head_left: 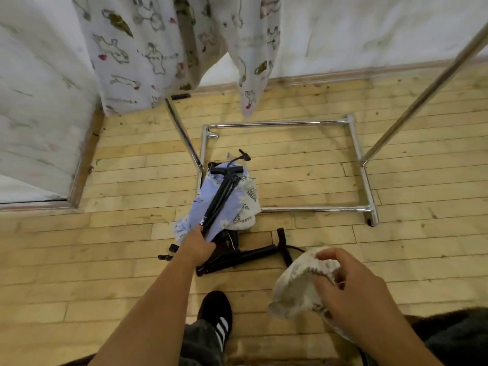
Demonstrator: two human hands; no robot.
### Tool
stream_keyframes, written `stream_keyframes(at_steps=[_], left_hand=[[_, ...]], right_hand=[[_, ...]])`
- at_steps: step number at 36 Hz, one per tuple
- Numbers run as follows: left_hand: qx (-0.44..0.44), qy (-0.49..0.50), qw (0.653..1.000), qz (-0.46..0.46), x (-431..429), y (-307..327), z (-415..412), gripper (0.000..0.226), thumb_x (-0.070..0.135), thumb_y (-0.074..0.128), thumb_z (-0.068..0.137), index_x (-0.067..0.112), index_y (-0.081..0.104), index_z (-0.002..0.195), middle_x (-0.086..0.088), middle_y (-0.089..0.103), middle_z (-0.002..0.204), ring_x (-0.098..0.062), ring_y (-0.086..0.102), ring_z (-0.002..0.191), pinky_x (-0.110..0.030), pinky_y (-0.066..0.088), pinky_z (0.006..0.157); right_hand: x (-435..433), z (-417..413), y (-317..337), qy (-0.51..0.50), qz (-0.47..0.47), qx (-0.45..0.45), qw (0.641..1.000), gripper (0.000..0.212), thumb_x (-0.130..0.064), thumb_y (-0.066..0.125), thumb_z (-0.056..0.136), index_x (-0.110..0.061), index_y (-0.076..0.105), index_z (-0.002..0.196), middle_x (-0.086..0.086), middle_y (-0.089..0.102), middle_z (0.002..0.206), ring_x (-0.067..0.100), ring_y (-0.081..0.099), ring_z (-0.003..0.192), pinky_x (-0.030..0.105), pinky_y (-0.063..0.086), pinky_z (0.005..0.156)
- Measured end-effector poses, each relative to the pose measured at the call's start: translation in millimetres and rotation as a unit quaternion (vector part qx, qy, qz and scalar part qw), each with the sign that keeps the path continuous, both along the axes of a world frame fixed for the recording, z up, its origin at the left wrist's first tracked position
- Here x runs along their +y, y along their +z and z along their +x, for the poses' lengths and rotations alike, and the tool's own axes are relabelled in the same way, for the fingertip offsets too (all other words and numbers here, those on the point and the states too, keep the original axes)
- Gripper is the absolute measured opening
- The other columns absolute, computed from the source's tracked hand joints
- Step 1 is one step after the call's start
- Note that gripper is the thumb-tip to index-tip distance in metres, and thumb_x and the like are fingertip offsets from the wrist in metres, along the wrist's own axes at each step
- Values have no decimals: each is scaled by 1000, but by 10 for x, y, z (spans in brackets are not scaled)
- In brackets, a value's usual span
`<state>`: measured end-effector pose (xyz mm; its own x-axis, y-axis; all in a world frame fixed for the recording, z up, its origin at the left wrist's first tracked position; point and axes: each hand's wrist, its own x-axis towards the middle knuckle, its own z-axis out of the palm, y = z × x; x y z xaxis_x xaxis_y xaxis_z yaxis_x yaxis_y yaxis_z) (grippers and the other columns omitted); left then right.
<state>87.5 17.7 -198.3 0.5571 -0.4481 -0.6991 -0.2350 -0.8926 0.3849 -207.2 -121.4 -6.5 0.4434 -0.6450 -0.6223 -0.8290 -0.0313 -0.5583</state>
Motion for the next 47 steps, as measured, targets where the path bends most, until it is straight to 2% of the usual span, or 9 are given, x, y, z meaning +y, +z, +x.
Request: stream_keyframes(at_steps=[3, 12, 16, 20, 25, 30, 34, 44, 47], left_hand=[[-31, -17, 999, 26, 21, -464, 246, 33, 24, 67, 87, -4, 51, 93, -13, 48, 69, -41, 59, 71, -40, 44, 60], [-90, 7, 993, 74, 74, -1063, 343, 73, 40, 74, 87, 4, 38, 141, -24, 63, 123, -43, 62, 110, -46, 53, 85], [-98, -31, 990, 102, 48, -1083, 233, 44, 37, 76, 78, 16, 54, 109, -13, 66, 101, -36, 65, 100, -39, 55, 81], [-8, 35, 998, 48, -110, -905, 83, 18, 24, 68, 86, 10, 60, 78, -8, 63, 74, -26, 64, 76, -30, 48, 61], [32, 55, 998, -27, -283, -373, -47, 29, 13, 62, 88, 14, 43, 66, -1, 44, 57, -17, 43, 52, -27, 33, 50], [-1, 40, 993, -111, -415, 333, -234, 21, 15, 67, 88, 1, 57, 100, 1, 50, 71, -15, 48, 62, -27, 37, 52], [-14, 14, 987, -157, -403, 917, -584, 24, 21, 67, 93, 13, 58, 113, 2, 60, 82, -15, 57, 72, -29, 42, 58], [-30, -134, 967, -215, -143, 1952, -1447, 34, 19, 74, 91, 21, 60, 123, -1, 68, 106, -24, 66, 92, -42, 56, 77], [-29, -171, 957, -230, -25, 2115, -1738, 41, 17, 73, 92, 25, 57, 129, 2, 68, 110, -20, 67, 94, -41, 57, 77]], right_hand=[[-12, 63, 62, 17, 17, 26, 999, 26, -45, 70, 91, -56, 53, 107, -10, 70, 87, 4, 67, 73, 11, 53, 61], [-121, 224, 175, -26, 101, 25, 994, 40, -67, 64, 64, -48, 67, 100, -14, 76, 84, 0, 71, 73, 18, 58, 69], [-73, 219, 83, 11, 202, -24, 979, 12, -38, 72, 88, -32, 63, 93, -7, 63, 84, 1, 60, 72, 16, 53, 82], [-96, 232, 105, -29, 147, -41, 988, 42, -66, 67, 63, -60, 66, 104, -8, 74, 83, 4, 72, 75, 16, 56, 68], [-21, 141, 83, -40, 89, -105, 990, 42, -46, 67, 88, -79, 55, 111, -22, 72, 108, -7, 70, 91, 16, 59, 79], [13, 60, 87, -24, 105, -127, 986, 41, -36, 55, 102, -75, 59, 114, 8, 75, 103, 30, 73, 89, 42, 65, 76], [-4, -93, 109, 2, 39, -136, 990, 43, -28, 49, 107, -67, 60, 122, -5, 65, 72, 15, 56, 59, 37, 58, 63], [96, -381, 374, -42, 113, -200, 972, 77, -66, 77, 76, -32, 58, 142, -8, 65, 133, 17, 72, 107, 46, 63, 88], [201, -444, 460, -63, 168, -244, 953, 46, -59, 79, 80, -37, 69, 120, -7, 73, 121, 18, 74, 103, 49, 64, 84]])
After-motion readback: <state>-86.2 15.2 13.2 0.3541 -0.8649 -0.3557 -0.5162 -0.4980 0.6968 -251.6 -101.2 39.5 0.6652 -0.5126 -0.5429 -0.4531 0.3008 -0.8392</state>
